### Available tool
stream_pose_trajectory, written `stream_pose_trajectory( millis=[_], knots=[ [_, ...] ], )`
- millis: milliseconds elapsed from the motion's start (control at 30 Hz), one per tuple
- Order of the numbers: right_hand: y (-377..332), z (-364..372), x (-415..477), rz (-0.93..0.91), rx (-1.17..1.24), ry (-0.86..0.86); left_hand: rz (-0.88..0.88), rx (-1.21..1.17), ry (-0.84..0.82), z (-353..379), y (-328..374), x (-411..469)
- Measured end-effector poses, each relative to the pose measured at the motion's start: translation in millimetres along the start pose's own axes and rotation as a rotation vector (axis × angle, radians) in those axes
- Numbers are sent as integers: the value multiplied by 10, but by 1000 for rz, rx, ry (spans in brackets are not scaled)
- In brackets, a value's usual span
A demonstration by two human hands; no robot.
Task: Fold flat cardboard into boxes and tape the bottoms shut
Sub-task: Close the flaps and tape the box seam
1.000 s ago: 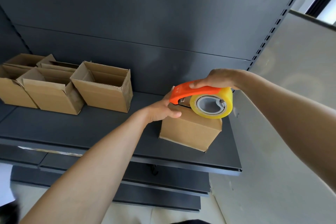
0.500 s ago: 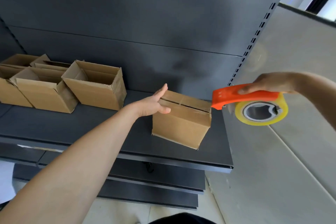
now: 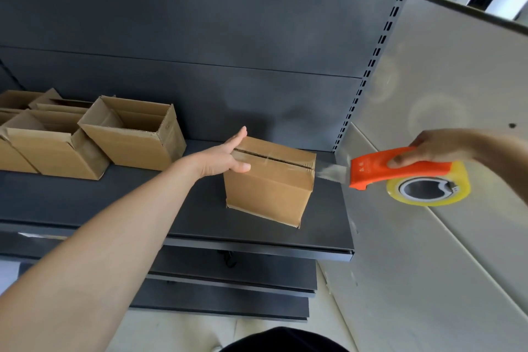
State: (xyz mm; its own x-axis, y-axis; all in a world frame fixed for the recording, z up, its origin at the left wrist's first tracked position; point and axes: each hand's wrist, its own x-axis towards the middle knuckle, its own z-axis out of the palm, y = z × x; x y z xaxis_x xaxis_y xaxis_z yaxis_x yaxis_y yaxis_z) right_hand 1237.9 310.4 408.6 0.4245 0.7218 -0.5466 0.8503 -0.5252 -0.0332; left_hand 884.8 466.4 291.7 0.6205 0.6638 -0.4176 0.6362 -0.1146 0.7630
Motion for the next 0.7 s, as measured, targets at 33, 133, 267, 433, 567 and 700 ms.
stream_pose_trajectory(
  millis=[33, 133, 267, 433, 567, 700],
  knots=[
    [-31, 76, 33, 4, -17, -24, 0, 0, 0, -4, -4, 6],
    [-56, 213, 122, 6, -15, -28, 2, 2, -4, -8, -8, 26],
    [-120, 353, 205, 5, 10, -44, 9, -1, -2, 3, 6, 37],
    [-281, 502, 308, -21, 3, -48, 15, -6, 8, 13, -2, 50],
    [-469, 607, 368, -59, -2, -11, 21, -32, 12, 33, -16, 59],
    [-647, 667, 387, -103, -29, 36, 41, -87, 16, 59, -48, 63]
  ],
)
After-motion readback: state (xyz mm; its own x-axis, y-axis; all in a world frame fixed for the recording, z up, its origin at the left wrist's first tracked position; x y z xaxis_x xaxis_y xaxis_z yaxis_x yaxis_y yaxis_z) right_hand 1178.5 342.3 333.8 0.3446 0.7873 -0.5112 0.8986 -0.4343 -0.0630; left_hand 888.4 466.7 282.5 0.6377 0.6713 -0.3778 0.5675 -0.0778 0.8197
